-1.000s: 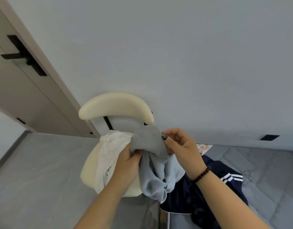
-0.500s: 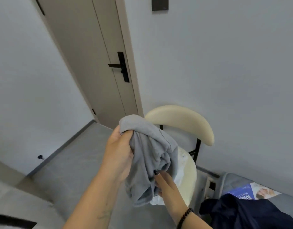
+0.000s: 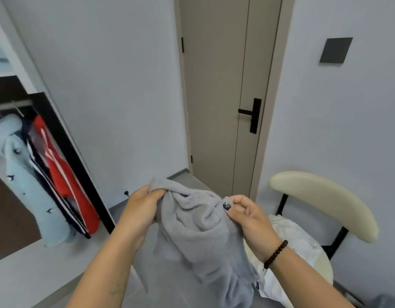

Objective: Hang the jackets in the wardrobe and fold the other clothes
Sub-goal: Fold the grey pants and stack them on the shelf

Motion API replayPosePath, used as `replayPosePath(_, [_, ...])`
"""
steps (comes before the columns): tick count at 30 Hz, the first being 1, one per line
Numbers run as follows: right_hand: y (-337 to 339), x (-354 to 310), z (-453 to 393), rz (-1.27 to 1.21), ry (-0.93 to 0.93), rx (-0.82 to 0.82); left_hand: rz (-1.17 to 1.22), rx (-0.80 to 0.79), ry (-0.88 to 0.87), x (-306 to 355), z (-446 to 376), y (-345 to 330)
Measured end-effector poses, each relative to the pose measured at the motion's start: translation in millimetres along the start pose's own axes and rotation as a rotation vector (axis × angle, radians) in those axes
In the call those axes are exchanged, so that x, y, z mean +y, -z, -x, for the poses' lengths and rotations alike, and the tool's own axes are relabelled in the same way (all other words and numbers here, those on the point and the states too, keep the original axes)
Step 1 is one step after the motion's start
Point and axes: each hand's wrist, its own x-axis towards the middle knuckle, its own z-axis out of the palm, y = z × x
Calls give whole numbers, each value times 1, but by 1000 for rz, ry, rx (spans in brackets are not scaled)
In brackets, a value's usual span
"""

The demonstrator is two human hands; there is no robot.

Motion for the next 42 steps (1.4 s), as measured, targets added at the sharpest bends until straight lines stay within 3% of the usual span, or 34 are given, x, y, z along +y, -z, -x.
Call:
replayPosePath(4, [-71,-22,1,102,78,-138,-706,-107,94,-10,28,88])
replayPosePath(6, [-108,-26,3,141,85,-225,-898,-126,71,-9,46,122])
replayPosePath(9, [-164,-21,12,203,79,-359,-776,-117,-99,-3,70,159])
replayPosePath(13, [-231,-5,34,138,52,-572,-445,-321,-154,5,89,193])
replayPosePath(24, [-284,19,25,303,62,-815,-521,-340,-134,-5,103,245])
replayPosePath(30, [-286,15,1,334,-8,-901,-379,-149,-260,2,100,245])
replayPosePath(37, [-259,6,-36,687,-56,-1116,30,321,-366,17,96,266])
replayPosePath(42, [-233,-4,-74,1047,-2,-1125,-111,527,-302,-2,103,303])
